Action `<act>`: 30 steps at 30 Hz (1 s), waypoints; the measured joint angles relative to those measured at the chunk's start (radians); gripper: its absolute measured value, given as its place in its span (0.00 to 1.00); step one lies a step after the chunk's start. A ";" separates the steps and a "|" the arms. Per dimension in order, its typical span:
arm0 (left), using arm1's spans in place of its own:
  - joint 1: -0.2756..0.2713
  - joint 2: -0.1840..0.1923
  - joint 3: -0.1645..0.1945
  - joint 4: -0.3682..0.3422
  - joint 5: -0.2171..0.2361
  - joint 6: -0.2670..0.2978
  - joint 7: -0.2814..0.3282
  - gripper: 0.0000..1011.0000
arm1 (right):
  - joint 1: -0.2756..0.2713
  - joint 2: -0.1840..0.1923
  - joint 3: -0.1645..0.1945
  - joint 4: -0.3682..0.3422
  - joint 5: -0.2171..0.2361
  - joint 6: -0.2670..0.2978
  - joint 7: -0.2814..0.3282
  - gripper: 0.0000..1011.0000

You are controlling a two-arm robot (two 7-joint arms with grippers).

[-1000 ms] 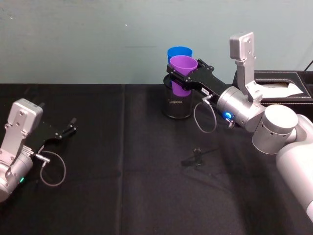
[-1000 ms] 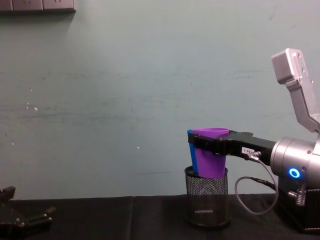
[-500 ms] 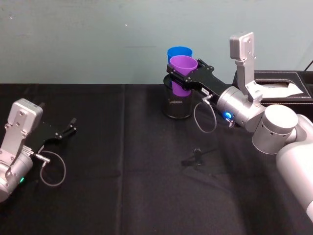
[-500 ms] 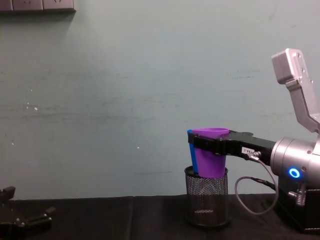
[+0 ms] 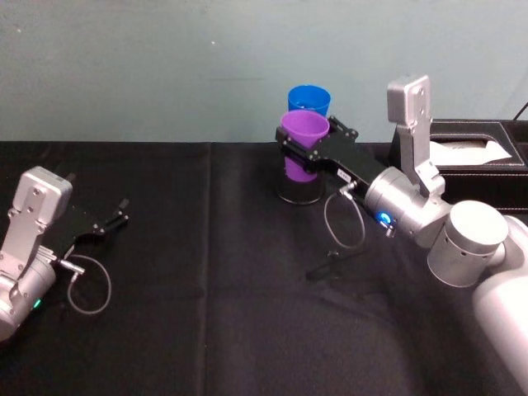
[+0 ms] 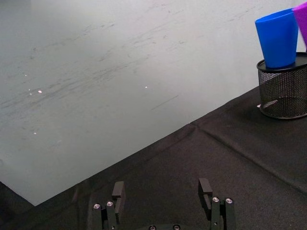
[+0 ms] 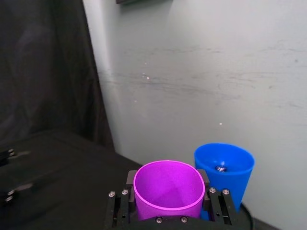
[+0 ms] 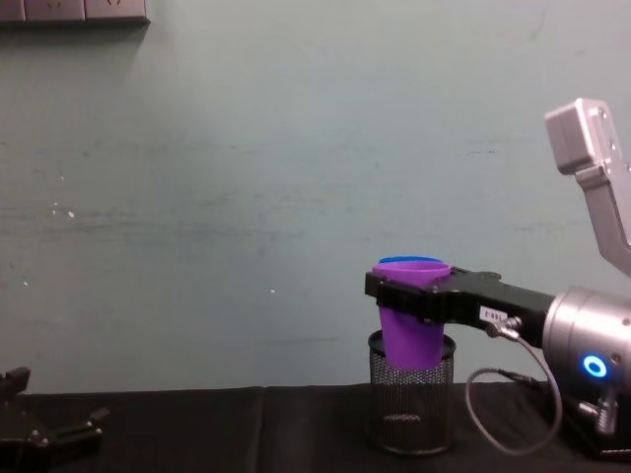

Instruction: Pick up one cup with a gripper and tap it against the other cup.

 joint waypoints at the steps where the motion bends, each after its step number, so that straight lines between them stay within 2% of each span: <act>1: 0.000 0.000 0.000 0.000 0.000 0.000 0.000 0.99 | -0.025 0.008 -0.002 -0.032 0.000 0.004 -0.003 0.74; 3: 0.000 0.000 0.000 0.000 0.000 0.000 0.000 0.99 | -0.038 0.013 -0.002 -0.051 0.000 0.006 -0.007 0.74; 9: 0.000 0.000 0.000 0.000 0.000 0.000 0.000 0.99 | -0.173 0.052 -0.011 -0.197 -0.006 0.012 -0.038 0.74; 14: 0.000 0.000 0.000 0.000 0.000 0.000 0.000 0.99 | -0.247 0.072 -0.013 -0.245 -0.021 -0.004 -0.061 0.74; 18: 0.000 0.000 0.000 0.000 0.000 0.000 0.000 0.99 | -0.298 0.080 -0.010 -0.252 -0.036 -0.032 -0.075 0.74; 22: 0.000 0.000 0.000 0.000 0.000 0.000 0.000 0.99 | -0.323 0.077 -0.006 -0.237 -0.048 -0.062 -0.083 0.74; 30: 0.000 0.000 0.000 0.000 0.000 0.000 0.000 0.99 | -0.343 0.056 -0.001 -0.180 -0.078 -0.128 -0.088 0.74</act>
